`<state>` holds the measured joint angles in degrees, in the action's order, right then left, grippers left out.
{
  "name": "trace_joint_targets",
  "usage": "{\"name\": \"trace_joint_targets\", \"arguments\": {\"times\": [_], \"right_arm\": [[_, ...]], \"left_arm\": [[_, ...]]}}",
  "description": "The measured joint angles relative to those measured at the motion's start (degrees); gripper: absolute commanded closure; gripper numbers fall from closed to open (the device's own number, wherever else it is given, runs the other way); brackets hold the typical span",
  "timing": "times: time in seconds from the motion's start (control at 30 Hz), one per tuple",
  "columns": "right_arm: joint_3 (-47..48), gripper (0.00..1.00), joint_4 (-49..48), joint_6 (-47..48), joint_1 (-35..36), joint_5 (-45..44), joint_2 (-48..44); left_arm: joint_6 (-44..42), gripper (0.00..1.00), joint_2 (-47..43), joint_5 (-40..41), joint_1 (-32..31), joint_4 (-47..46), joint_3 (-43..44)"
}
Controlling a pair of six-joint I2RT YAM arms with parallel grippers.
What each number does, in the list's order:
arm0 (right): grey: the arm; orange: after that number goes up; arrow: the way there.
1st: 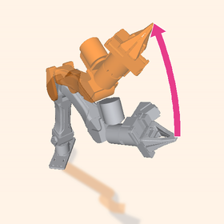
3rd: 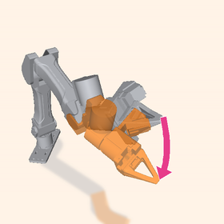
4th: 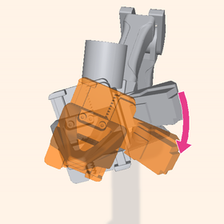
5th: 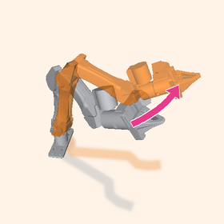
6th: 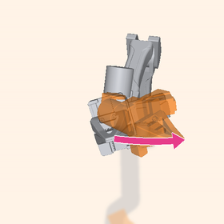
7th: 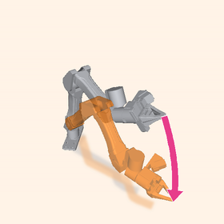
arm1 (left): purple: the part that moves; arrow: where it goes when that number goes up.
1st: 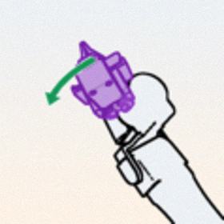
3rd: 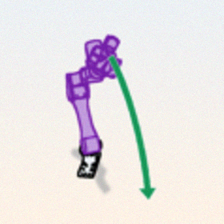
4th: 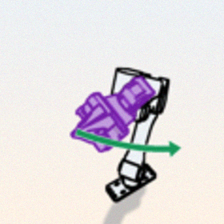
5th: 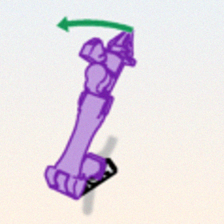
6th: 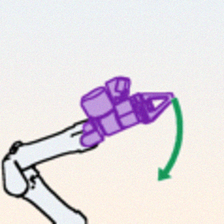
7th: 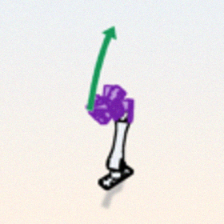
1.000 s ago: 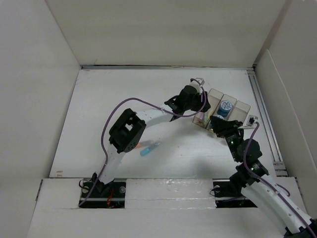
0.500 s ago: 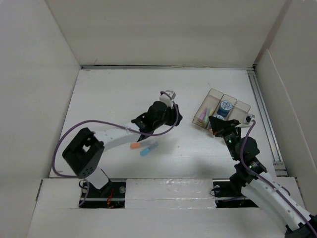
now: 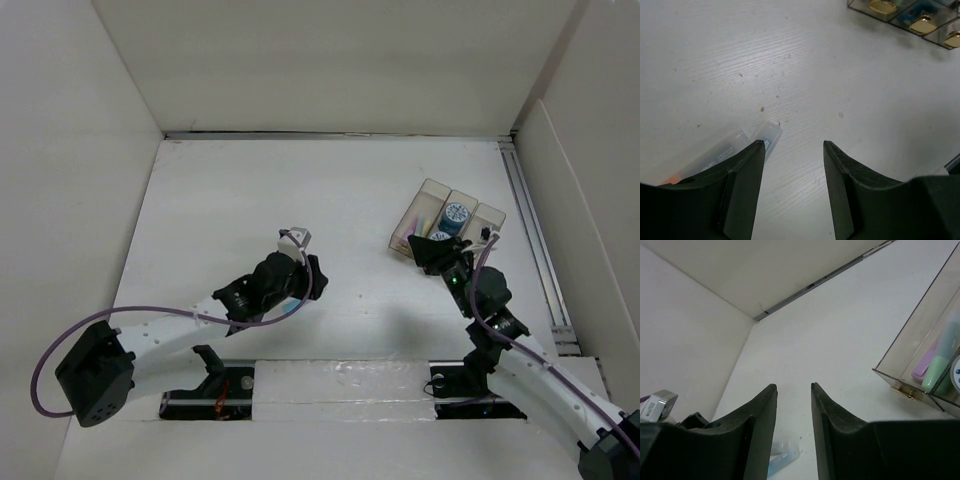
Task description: Organize the desk
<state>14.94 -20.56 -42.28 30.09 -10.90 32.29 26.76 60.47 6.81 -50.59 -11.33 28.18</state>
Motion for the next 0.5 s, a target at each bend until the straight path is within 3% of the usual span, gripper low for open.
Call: {"name": "trace_joint_targets", "arguments": {"times": [0.5], "right_arm": [[0.02,0.6,-0.96,0.07,0.07,2.16,3.1]], "left_arm": [[1.92,0.55,5.81,2.86,-0.07,3.96,-1.9]]}}
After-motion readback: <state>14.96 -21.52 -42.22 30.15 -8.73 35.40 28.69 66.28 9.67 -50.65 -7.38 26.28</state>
